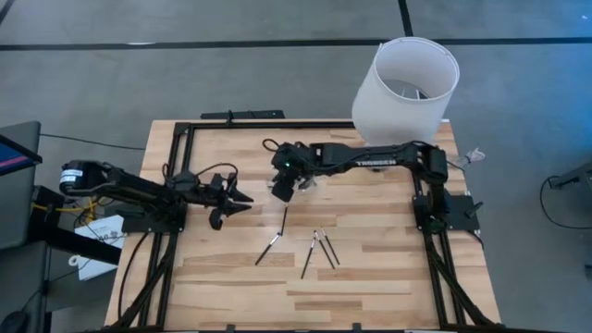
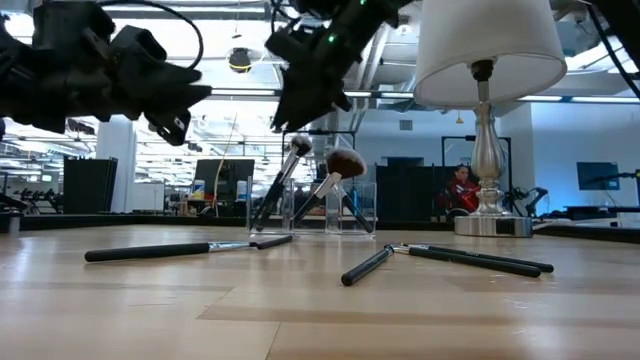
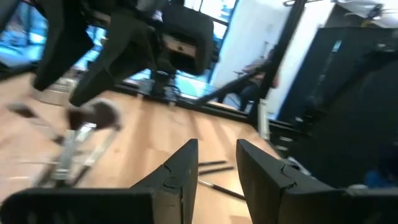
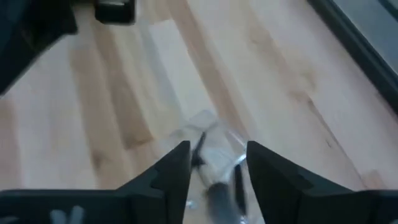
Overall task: Pick & Place Makeup Supplies
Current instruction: Put the black makeup brush into the transparent organizer
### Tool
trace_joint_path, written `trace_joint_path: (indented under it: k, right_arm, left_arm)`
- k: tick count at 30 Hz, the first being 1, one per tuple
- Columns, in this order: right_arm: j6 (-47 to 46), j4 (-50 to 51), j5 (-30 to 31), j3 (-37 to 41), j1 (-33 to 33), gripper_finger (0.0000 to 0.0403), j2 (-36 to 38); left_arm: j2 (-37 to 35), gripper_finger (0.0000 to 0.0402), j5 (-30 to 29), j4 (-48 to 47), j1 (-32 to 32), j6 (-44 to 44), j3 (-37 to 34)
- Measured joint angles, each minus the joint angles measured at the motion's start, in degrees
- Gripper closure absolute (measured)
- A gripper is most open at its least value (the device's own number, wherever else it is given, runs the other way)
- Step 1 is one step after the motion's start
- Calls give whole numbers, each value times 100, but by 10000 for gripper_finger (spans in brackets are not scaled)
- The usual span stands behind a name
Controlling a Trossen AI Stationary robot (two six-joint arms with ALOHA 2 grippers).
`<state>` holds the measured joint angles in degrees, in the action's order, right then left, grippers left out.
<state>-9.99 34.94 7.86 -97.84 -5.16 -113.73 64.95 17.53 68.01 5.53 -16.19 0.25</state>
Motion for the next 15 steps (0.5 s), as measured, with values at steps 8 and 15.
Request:
trace_joint_path:
  k: [8,15]
  right_arm:
    - [-21,494,21,15,605,233,254]
    - [-843,1350,571,5,1339,253,417]
  left_arm:
    - [202,296,-1518,-10,-1363,15,143]
    - [667,296,-2628,-11,-1831,132,356]
